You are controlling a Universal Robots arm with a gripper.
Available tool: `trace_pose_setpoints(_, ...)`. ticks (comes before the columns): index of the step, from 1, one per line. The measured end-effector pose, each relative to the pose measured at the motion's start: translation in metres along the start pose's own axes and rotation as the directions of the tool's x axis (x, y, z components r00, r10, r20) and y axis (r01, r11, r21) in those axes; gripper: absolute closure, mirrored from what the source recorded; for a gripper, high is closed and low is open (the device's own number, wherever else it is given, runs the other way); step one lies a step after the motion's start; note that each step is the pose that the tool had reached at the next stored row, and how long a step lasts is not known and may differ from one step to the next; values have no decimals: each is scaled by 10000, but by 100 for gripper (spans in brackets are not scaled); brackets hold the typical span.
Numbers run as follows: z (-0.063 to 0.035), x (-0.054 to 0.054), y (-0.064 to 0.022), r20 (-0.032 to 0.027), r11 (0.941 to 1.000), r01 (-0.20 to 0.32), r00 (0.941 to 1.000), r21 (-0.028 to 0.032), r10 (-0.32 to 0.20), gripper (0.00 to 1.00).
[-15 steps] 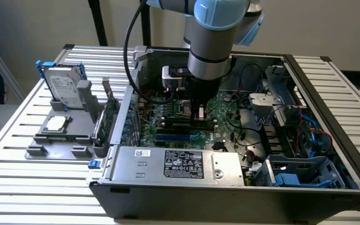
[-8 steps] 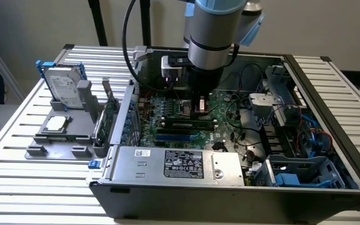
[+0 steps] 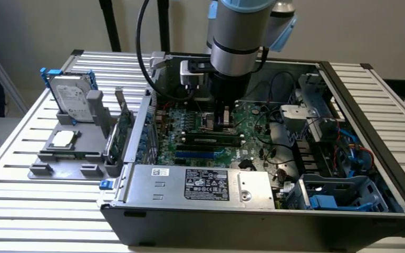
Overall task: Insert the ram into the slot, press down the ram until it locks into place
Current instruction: 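Insert the ram into the slot, then press down the ram until it locks into place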
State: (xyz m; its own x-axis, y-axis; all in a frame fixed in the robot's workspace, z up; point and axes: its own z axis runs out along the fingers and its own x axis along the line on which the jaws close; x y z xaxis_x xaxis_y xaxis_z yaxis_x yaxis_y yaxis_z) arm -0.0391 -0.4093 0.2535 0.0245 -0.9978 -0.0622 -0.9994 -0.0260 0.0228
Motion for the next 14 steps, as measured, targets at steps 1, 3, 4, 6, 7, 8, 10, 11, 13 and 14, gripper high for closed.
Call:
trace_pose_setpoints(1,0,0,0,0,10000,0,10000,0,0,89)
trace_pose_setpoints(3,0,0,0,0,10000,0,10000,0,0,89)
trace_pose_setpoints(4,0,0,0,0,10000,0,10000,0,0,89)
trace_pose_setpoints(6,0,0,0,1,10000,0,10000,0,0,89)
trace_pose_setpoints(7,0,0,0,0,10000,0,10000,0,0,89)
trace_pose_setpoints(8,0,0,0,0,10000,0,10000,0,0,89)
trace_pose_setpoints(10,0,0,0,0,10000,0,10000,0,0,89)
trace_pose_setpoints(11,0,0,0,0,10000,0,10000,0,0,89)
trace_pose_setpoints(13,0,0,0,0,10000,0,10000,0,0,89)
trace_pose_setpoints(14,0,0,0,0,10000,0,10000,0,0,89)
